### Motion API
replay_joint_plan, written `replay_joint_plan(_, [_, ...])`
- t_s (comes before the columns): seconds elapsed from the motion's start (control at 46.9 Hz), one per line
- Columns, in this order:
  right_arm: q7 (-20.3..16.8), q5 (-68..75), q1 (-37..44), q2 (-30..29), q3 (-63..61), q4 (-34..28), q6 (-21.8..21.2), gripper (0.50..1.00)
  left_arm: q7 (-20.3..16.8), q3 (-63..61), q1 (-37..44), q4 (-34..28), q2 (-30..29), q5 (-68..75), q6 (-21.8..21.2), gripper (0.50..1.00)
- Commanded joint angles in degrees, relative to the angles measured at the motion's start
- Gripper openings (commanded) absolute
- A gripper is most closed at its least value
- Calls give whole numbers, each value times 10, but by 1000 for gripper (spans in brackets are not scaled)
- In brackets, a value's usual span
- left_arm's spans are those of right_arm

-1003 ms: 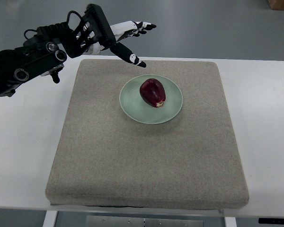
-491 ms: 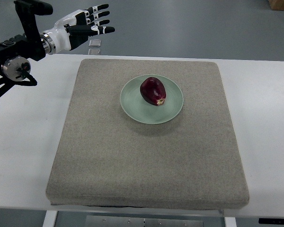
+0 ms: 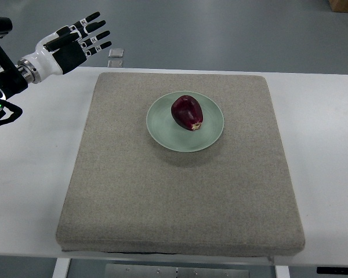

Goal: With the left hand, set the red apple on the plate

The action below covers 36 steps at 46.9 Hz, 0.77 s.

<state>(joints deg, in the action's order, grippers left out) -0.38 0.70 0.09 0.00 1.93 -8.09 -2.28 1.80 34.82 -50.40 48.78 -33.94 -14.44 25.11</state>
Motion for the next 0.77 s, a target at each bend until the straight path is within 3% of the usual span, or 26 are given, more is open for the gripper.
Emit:
replay_joint_plan(0.0, [0, 0, 0, 0, 0, 0, 0, 932, 5, 9, 6, -5, 0, 0, 1, 996])
replay_joint_plan(0.747, [-1, 0, 0, 0, 0, -9, -7, 932, 5, 9, 14, -24, 2, 3, 3, 996])
